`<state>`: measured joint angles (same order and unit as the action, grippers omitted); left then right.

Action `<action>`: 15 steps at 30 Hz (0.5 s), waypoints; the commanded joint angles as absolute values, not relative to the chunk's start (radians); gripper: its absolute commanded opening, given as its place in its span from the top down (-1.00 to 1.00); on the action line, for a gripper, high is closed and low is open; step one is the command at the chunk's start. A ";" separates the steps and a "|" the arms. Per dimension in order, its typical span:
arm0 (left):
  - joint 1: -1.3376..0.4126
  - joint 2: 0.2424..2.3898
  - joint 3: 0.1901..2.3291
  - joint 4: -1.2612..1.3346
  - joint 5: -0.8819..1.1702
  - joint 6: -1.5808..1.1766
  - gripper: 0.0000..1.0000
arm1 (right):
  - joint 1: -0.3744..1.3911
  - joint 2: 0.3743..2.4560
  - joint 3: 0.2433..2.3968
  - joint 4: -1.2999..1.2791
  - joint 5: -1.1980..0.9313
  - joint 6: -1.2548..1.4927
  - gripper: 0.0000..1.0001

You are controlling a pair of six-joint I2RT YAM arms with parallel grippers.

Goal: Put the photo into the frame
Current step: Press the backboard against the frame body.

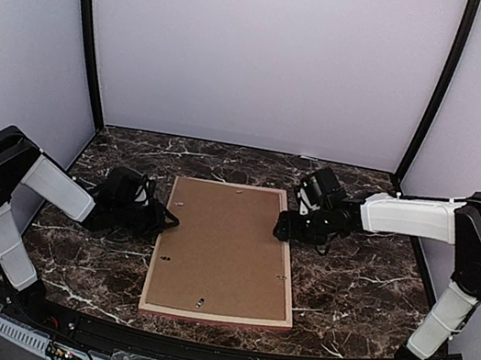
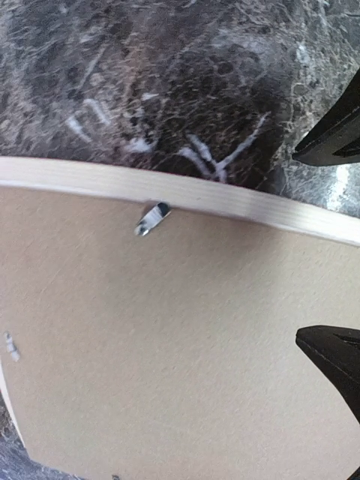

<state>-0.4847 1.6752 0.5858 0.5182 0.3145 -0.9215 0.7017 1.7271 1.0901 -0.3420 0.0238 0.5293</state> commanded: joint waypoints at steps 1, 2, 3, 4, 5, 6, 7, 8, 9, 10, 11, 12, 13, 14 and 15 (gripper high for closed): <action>-0.486 1.704 0.597 0.433 0.314 -0.886 0.55 | 0.689 1.791 1.193 -0.338 0.043 0.440 -0.49; -0.486 1.706 0.600 0.431 0.313 -0.885 0.55 | 0.685 1.808 1.216 -0.339 0.039 0.425 -0.50; -0.486 1.707 0.603 0.427 0.312 -0.885 0.55 | 0.682 1.825 1.238 -0.340 0.031 0.411 -0.49; -0.486 1.706 0.604 0.425 0.311 -0.883 0.55 | 0.680 1.840 1.261 -0.338 0.026 0.397 -0.49; -0.486 1.707 0.607 0.421 0.310 -0.882 0.55 | 0.678 1.856 1.281 -0.336 0.020 0.382 -0.49; -0.486 1.707 0.609 0.418 0.309 -0.881 0.56 | 0.676 1.871 1.302 -0.337 0.015 0.369 -0.49; -0.486 1.706 0.614 0.412 0.309 -0.879 0.57 | 0.673 1.888 1.321 -0.336 0.009 0.357 -0.49; -0.486 1.706 0.615 0.410 0.308 -0.878 0.58 | 0.671 1.902 1.337 -0.337 0.004 0.342 -0.48; -0.486 1.707 0.617 0.407 0.308 -0.878 0.58 | 0.668 1.916 1.352 -0.335 0.003 0.332 -0.49; -0.486 1.707 0.619 0.405 0.308 -0.878 0.60 | 0.669 1.928 1.365 -0.333 0.003 0.322 -0.49; -0.486 1.707 0.621 0.405 0.308 -0.879 0.60 | 0.667 1.941 1.377 -0.331 0.003 0.313 -0.49; -0.486 1.708 0.623 0.402 0.309 -0.879 0.61 | 0.666 1.955 1.390 -0.332 -0.020 0.304 -0.48; -0.486 1.709 0.626 0.400 0.309 -0.878 0.61 | 0.665 1.968 1.400 -0.334 -0.026 0.299 -0.48; -0.486 1.708 0.627 0.397 0.308 -0.878 0.62 | 0.664 1.980 1.415 -0.339 -0.028 0.296 -0.48; -0.485 1.708 0.628 0.396 0.308 -0.878 0.62 | 0.664 1.990 1.422 -0.344 -0.029 0.294 -0.48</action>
